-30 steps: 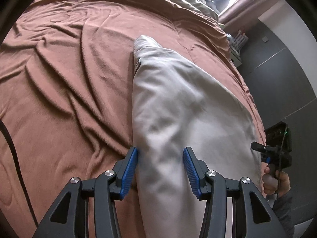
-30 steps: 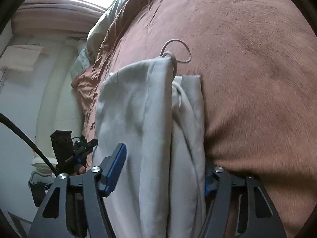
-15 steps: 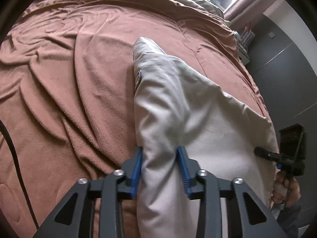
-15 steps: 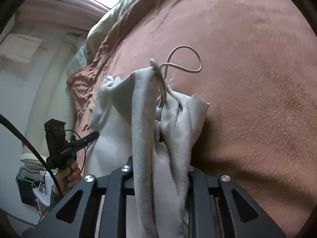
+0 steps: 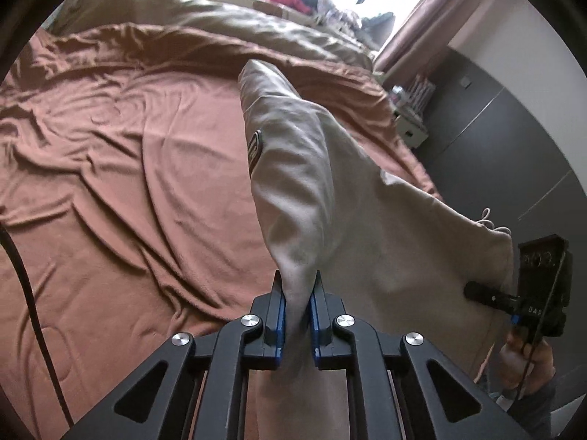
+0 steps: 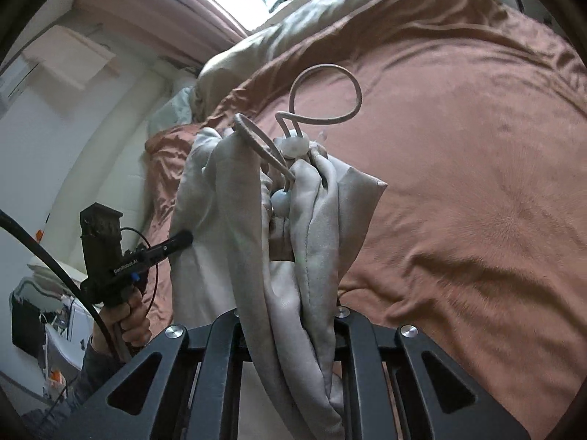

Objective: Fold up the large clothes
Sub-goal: 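Grasp the folded jacket end with the left tool while the right tool grasps the drawstring end, then lift the folded jacket with both tools and carry it toward the headboard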

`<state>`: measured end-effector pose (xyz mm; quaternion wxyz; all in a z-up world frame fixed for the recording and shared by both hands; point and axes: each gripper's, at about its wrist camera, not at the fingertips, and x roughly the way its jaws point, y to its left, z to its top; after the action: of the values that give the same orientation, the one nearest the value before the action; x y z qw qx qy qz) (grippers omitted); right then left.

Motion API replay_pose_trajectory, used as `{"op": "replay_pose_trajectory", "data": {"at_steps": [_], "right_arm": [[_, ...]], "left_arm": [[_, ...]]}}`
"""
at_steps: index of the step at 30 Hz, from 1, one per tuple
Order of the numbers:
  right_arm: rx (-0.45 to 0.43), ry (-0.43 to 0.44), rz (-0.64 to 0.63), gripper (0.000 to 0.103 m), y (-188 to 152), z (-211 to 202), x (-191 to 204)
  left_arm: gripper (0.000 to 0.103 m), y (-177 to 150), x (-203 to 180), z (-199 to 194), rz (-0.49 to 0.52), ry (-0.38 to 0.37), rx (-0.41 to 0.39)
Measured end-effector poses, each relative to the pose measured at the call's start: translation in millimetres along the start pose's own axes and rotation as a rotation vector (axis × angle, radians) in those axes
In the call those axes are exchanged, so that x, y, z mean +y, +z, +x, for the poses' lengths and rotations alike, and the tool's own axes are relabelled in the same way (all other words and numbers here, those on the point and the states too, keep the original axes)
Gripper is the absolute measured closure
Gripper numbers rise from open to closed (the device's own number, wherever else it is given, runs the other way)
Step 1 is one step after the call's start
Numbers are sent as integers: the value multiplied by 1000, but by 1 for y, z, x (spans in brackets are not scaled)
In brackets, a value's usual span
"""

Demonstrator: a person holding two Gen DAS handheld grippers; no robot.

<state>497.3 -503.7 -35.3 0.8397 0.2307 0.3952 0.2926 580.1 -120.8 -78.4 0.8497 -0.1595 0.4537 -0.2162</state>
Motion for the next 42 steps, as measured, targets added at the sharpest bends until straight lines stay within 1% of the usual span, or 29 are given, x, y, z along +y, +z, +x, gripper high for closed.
{"op": "replay_pose_trajectory", "data": {"at_steps": [4, 7, 11, 12, 13, 18, 20, 22, 25, 26, 27, 29, 34, 37, 39, 41, 42], "right_arm": [[-35, 7, -48, 94, -11, -30, 37], [-59, 22, -82, 94, -22, -53, 58], [-86, 42, -128, 94, -34, -69, 101], [-93, 48, -150, 94, -38, -73, 118], [-95, 53, -161, 94, -39, -74, 124], [-109, 91, -251, 94, -49, -85, 191], [-113, 120, -284, 94, -54, -87, 219], [-110, 143, -312, 94, -58, -87, 236], [-93, 182, -341, 94, -64, -72, 271], [-87, 193, -342, 94, -67, -67, 278], [-77, 209, -346, 94, -72, -59, 294], [-68, 230, -351, 94, -78, -46, 311], [-33, 293, -400, 94, -92, -9, 371], [-7, 326, -425, 94, -84, 26, 398], [5, 351, -438, 94, -87, 44, 419], [21, 391, -431, 94, -88, 65, 437], [26, 405, -431, 94, -82, 75, 434]], "left_arm": [[92, 2, -12, -41, 10, -21, -81], [92, 3, -18, -76, 21, -18, -145], [93, 1, -20, -129, 30, -4, -228], [93, 1, -19, -141, 30, 0, -247], [93, 1, -17, -157, 26, 5, -273], [93, 3, -2, -222, 0, 32, -360], [93, 3, 8, -250, -6, 51, -396], [93, 0, 19, -279, -15, 68, -432], [93, -3, 39, -319, -32, 102, -477], [93, -4, 46, -331, -31, 127, -484], [93, -4, 52, -341, -30, 145, -487], [93, -6, 68, -364, -41, 169, -502], [93, -16, 122, -422, -101, 243, -555], [93, -24, 151, -455, -139, 283, -581], [93, -26, 173, -477, -173, 301, -590], [93, -28, 188, -501, -173, 351, -602], [93, -30, 196, -513, -172, 378, -609]]}}
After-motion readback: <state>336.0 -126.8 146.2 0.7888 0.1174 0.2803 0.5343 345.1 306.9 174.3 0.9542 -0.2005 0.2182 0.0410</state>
